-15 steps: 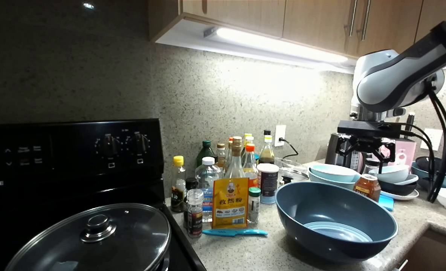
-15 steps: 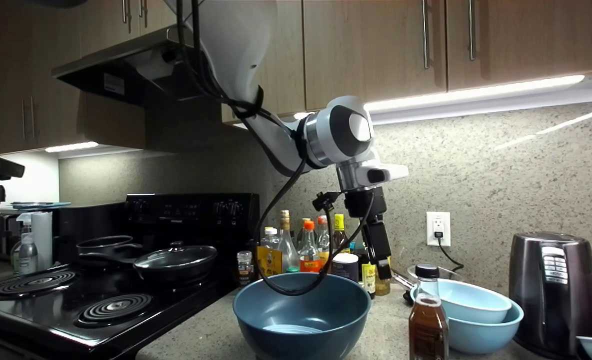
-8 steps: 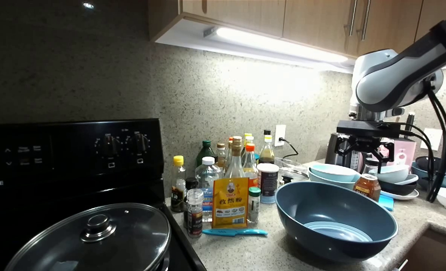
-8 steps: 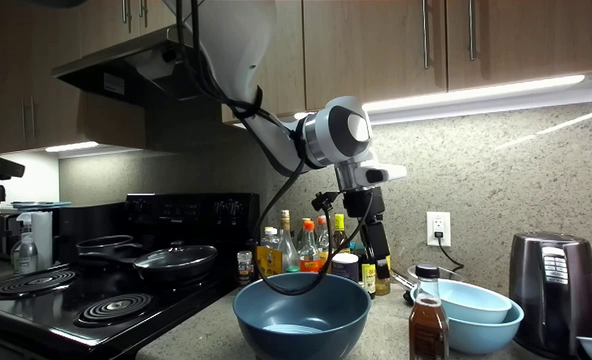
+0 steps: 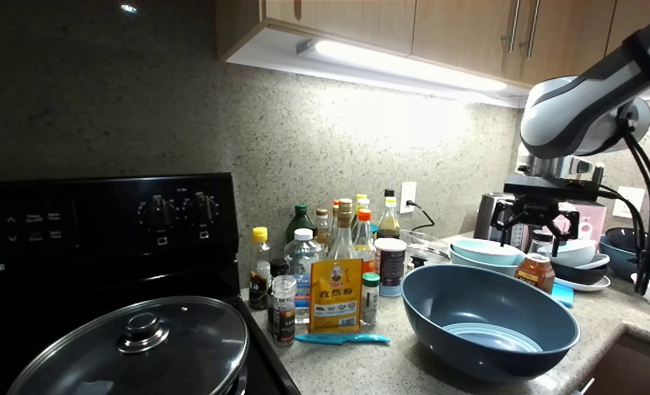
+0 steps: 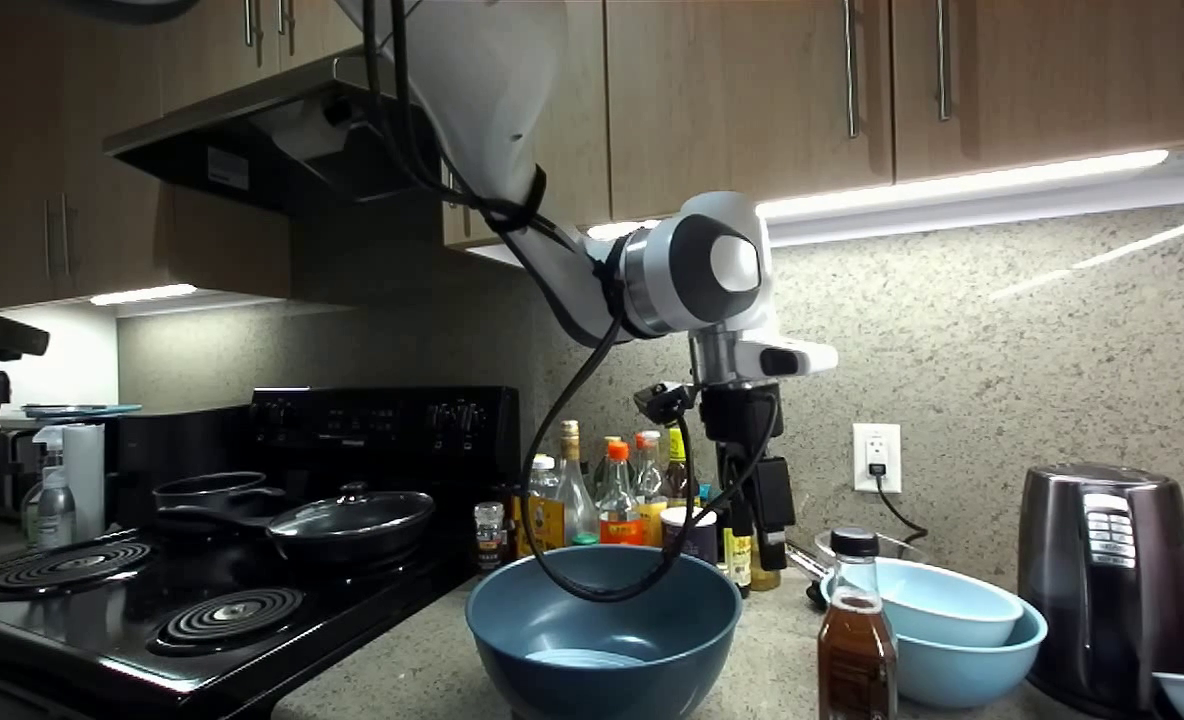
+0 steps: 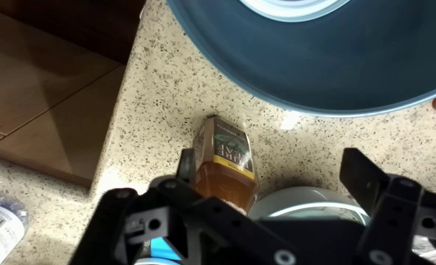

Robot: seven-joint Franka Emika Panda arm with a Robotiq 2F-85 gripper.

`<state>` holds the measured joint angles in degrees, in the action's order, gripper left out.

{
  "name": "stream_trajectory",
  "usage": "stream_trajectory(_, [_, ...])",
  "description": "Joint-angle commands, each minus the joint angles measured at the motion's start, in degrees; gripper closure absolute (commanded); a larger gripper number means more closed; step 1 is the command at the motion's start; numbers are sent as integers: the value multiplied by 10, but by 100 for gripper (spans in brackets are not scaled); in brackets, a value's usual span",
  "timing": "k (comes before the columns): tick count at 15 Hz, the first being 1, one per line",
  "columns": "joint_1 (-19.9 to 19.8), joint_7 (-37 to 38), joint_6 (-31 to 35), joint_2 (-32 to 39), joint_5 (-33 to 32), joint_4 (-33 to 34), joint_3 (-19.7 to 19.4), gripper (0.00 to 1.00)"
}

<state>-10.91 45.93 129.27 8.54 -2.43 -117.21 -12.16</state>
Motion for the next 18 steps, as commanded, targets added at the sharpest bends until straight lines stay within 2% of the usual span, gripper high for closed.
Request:
stream_trajectory(1, [1,-9,-5,3,9,6,-6,0])
stream_trajectory(5, [-1,-8,-11,10,14,13,-8,0])
stream_trajectory(15, [-31,-3,10,45,106,21,-42,0])
stream_trajectory(16, [-21,-5,0,36,81,13,-42,0])
stream_trajectory(18, [-23,-5,1,38,83,14,-45,0])
